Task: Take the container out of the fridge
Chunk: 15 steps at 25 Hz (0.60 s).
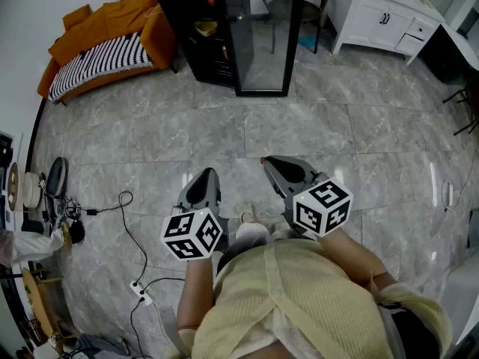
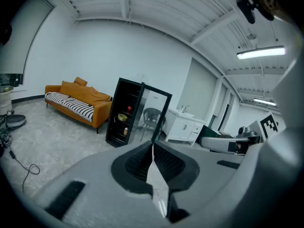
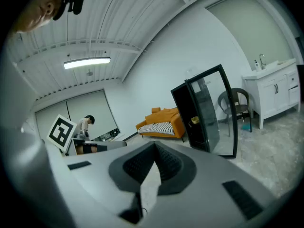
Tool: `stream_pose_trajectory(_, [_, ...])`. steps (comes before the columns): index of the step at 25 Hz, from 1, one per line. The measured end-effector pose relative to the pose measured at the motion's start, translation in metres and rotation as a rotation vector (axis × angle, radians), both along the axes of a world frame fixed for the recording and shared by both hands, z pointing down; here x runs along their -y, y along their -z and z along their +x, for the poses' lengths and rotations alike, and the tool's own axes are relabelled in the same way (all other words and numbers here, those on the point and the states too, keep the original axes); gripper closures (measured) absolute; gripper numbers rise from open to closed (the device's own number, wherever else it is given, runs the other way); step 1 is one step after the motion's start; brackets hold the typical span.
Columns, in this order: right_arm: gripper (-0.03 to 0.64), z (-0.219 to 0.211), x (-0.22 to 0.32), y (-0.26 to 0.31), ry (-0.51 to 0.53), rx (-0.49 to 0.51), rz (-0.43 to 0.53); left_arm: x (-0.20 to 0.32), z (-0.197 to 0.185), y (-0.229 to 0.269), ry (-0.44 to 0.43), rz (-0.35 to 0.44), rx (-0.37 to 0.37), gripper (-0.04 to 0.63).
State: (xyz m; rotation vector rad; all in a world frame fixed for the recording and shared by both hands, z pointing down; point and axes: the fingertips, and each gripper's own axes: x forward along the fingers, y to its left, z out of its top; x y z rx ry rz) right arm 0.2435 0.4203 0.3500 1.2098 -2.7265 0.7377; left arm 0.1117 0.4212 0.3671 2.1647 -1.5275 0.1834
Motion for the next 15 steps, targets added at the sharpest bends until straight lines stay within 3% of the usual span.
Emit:
stream_pose_trajectory(9, [0.589, 0.009, -0.009, -0.003, -0.001, -0.020, 0.009, -0.008, 0.012, -0.004, -0.002, -0.002, 0.002, 0.565])
stream_pose_trajectory(15, [0.589, 0.017, -0.014, -0.004, 0.010, 0.023, -0.004, -0.014, 0.023, -0.008, 0.006, -0.007, 0.005, 0.565])
